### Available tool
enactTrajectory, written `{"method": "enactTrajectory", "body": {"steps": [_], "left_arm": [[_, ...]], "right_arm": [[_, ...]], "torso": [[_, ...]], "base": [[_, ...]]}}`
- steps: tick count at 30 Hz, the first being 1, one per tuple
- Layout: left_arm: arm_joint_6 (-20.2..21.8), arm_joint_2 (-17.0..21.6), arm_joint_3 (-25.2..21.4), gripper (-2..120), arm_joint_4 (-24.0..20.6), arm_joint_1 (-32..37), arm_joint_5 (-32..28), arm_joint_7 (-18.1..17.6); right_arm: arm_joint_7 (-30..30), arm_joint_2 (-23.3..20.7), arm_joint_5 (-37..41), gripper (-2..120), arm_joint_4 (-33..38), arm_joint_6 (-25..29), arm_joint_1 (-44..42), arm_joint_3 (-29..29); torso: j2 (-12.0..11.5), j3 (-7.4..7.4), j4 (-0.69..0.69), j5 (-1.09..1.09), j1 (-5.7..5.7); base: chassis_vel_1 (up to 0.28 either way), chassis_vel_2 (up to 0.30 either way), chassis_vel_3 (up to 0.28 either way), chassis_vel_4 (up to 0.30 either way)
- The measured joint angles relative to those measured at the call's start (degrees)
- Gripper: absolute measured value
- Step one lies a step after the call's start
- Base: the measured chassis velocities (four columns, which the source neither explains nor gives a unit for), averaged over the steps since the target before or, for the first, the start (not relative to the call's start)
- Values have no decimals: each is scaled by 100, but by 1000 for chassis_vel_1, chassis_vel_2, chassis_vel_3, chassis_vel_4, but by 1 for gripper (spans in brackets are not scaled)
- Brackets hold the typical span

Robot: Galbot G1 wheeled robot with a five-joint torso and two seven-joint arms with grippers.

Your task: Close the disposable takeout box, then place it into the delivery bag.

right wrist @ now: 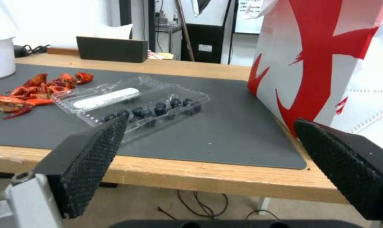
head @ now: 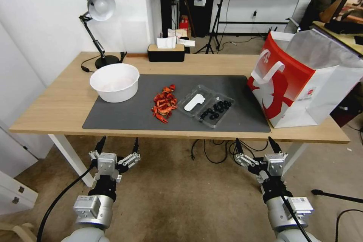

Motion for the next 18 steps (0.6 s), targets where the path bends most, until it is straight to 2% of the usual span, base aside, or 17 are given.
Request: {"method": "enactTrajectory", "body": {"steps": [18], "left_arm": [[1, 0, 0, 100, 0, 0, -1, 0]], "right_arm": [[-1, -6, 15, 100, 0, -14, 7, 1]], "torso": [[0, 0, -1, 0, 0]], "base": [[0, 0, 0, 0]]}}
